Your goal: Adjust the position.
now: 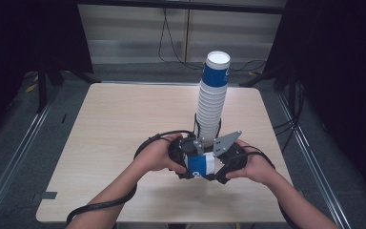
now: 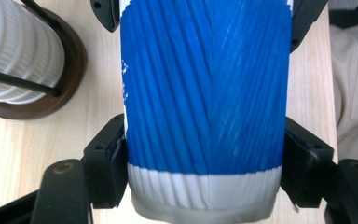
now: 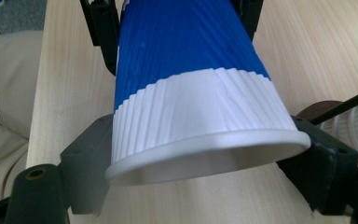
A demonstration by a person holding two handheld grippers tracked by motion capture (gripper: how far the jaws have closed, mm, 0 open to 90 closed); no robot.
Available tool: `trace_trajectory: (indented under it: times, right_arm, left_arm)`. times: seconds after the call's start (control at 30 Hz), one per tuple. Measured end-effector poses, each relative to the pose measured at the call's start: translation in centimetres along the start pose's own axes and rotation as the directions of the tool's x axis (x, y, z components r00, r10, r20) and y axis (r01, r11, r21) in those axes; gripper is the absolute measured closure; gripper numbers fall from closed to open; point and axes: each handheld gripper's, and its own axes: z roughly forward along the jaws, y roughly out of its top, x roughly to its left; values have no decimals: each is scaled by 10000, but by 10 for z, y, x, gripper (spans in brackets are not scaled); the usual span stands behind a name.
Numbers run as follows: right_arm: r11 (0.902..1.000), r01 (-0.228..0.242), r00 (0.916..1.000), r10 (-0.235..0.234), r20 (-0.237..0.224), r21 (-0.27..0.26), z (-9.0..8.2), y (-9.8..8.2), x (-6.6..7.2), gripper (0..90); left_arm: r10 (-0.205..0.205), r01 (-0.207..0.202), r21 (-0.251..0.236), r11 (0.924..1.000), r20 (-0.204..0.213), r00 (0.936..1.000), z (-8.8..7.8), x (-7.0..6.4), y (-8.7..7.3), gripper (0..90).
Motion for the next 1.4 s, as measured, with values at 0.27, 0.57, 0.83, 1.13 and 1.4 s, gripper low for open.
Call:
trace_trajectory:
  times: [0.27,0.57,0.83,1.13,1.4]
  right_arm:
    - [9851,-822,9966,823,-57,-1511,-6,-10,-1,117]
    - [9651,-1483,9883,1525,31,-2157,-10,-21,-3,120]
    - [9438,-1873,9817,1893,-189,-2725,-13,-26,-4,121]
    - [9329,-1911,9809,1926,-257,-3051,-16,-26,-5,121]
    - [9239,-2084,9777,2055,-433,-3210,-14,-27,-5,120]
  left_arm:
    - [-457,497,-1331,9899,334,9984,-7,2,-15,292]
    - [-1042,1137,-2617,9584,497,9933,-19,5,-34,290]
    - [-1353,1481,-3085,9396,628,9888,-16,8,-46,289]
    - [-1455,1645,-3247,9314,821,9859,-12,8,-50,288]
    - [-1461,1698,-3227,9311,964,9846,-9,9,-49,288]
